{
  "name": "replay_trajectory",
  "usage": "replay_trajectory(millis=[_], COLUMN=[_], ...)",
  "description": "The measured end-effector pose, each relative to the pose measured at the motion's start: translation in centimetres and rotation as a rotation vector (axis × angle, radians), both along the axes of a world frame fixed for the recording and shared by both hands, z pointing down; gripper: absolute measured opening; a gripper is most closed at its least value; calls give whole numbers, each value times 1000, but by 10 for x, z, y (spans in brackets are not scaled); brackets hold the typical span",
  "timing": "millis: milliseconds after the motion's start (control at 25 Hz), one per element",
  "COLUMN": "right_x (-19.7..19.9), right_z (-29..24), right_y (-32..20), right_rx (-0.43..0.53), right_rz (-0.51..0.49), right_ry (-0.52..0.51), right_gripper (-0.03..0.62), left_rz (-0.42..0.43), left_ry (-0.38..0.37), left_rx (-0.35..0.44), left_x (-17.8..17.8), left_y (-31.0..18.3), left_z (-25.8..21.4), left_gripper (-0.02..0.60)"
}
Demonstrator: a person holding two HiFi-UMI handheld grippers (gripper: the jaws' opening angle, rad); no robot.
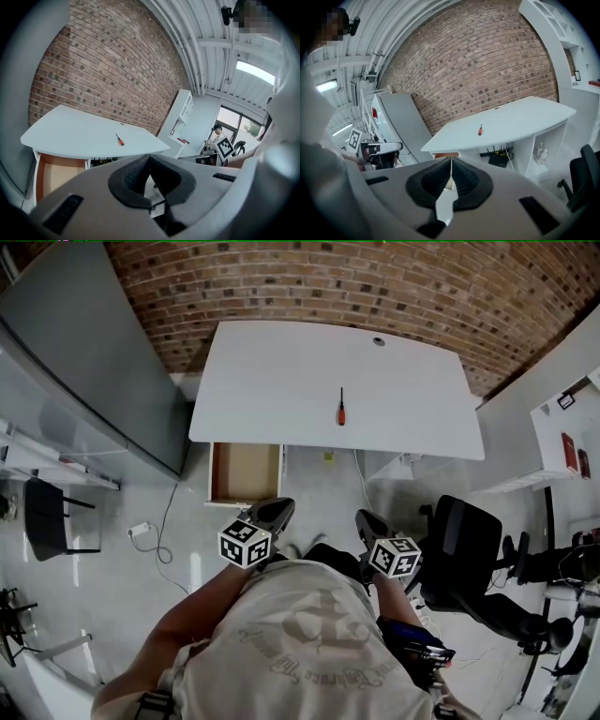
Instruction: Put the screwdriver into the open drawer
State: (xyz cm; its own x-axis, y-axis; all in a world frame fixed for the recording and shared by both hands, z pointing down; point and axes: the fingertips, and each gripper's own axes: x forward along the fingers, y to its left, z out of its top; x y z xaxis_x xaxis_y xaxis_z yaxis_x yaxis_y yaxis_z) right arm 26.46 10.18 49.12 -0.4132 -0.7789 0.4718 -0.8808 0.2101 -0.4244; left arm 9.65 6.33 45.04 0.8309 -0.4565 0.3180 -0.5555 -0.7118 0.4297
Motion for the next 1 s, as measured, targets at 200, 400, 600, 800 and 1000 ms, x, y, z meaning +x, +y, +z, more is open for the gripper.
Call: replay_trajectory(millis=[200,400,600,800,1000], right_x=[-9,-19,-25,-25,-15], right_z=[9,16,11,9,17], right_y=[-10,-36,-76,-108,-135], right_rx=[-14,-18,-3,1,-24], right_rz=[-51,-95,-119,-133,-126], right_ry=[14,9,2,1,1], right_gripper=[23,23,23,25,25], left_rz=[-14,-65,-104,-109,-118], left_ry=[-8,-16,-18,-19,-18], left_rx=[-10,-12,-4,-3,-6], left_x=[-3,-16,-27,-23,-19], left_y=[-5,-25,-53,-80,-108], left_z=[6,10,6,6,6], left_gripper=[20,20,20,20,20])
